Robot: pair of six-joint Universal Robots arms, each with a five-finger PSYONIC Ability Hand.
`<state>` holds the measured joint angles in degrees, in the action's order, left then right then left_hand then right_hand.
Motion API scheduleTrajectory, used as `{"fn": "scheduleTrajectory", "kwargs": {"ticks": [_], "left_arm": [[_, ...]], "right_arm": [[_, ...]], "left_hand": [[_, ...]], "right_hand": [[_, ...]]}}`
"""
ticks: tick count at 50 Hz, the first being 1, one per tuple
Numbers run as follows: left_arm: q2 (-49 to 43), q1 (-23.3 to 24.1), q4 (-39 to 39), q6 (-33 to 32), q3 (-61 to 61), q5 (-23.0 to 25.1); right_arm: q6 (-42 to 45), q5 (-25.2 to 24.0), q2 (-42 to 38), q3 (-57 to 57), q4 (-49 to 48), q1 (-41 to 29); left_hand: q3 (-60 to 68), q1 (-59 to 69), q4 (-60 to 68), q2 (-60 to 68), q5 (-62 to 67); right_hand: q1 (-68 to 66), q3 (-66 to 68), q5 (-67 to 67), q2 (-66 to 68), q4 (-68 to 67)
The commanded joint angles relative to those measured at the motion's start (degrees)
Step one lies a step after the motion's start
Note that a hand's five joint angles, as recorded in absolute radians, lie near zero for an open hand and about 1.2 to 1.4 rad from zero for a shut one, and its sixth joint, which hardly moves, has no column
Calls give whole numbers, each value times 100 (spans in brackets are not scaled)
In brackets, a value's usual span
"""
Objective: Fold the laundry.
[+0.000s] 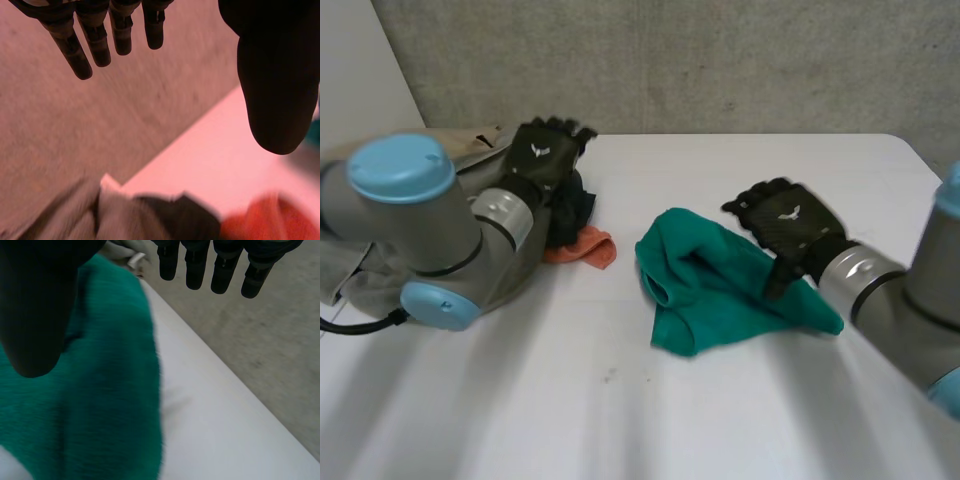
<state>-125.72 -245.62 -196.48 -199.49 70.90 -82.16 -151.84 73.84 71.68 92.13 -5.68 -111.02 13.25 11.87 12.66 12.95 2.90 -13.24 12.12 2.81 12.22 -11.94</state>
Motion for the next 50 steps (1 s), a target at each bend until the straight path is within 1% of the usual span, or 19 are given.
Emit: {"fn": "scheduleTrajectory", "kwargs": {"ticks": [1,7,12,21,30,33,36,37,40,41,43,44,46,50], "left_arm": [[-1068,-161,40,-1311,-560,60],[-1630,-170,40,-1329,-1024,481],[-1894,-179,75,-1356,-1289,491],[-2272,-179,154,-1347,-1772,447],[-2562,-196,294,-1356,-2027,447],[-2703,-196,391,-1365,-2203,447],[-2818,-205,444,-1365,-2405,394],[-2818,-214,435,-1356,-2449,351],[-2756,-371,365,-1356,-2599,-271],[-2713,-477,304,-1356,-2660,-735],[-2669,-513,164,-1347,-2722,-1212],[-2616,-565,-55,-1356,-2748,-1606],[-2563,-592,-259,-1365,-2749,-1750],[-2528,-750,-584,-1391,-2722,-1733]], "right_arm": [[-13,33,-715,173,-960,-306],[-4,236,-1032,165,-1190,-324],[58,385,-1129,138,-1207,-333],[58,438,-1138,121,-1199,-315],[66,447,-1138,138,-1199,-297],[58,456,-1138,138,-1199,-289],[58,456,-1138,138,-1199,-289],[66,464,-1130,138,-1190,-280],[66,482,-1129,147,-1181,-271],[66,499,-1129,147,-1172,-280],[66,517,-1121,147,-1155,-280],[66,517,-1121,147,-1155,-280],[66,517,-1112,147,-1155,-280],[66,508,-1103,147,-1146,-297]], "left_hand": [[-219,-82,-160,-189,-185],[-152,-15,-93,-123,-118],[-1,136,58,29,34],[1712,1850,1772,1742,1747],[1882,2020,1941,1912,1917],[2940,3077,2999,2969,2974],[6262,6399,6321,6292,6296],[6671,6808,6730,6701,6706],[6675,6813,6734,6705,6710],[6675,6813,6734,6705,6710],[6675,6813,6734,6705,6710],[6675,6813,6734,6705,6710],[6675,6813,6734,6705,6710],[6675,6813,6734,6705,6710]], "right_hand": [[324,-212,-281,-222,194],[324,-212,-281,-222,194],[324,-212,-281,-222,194],[324,-212,-281,-222,194],[324,-212,-281,-222,194],[324,-212,-281,-222,194],[324,-212,-281,-222,194],[324,-212,-281,-222,194],[324,-212,-281,-222,194],[324,-212,-281,-222,194],[324,-212,-281,-222,194],[324,-212,-281,-222,194],[324,-212,-281,-222,194],[324,-212,-281,-222,194]]}}
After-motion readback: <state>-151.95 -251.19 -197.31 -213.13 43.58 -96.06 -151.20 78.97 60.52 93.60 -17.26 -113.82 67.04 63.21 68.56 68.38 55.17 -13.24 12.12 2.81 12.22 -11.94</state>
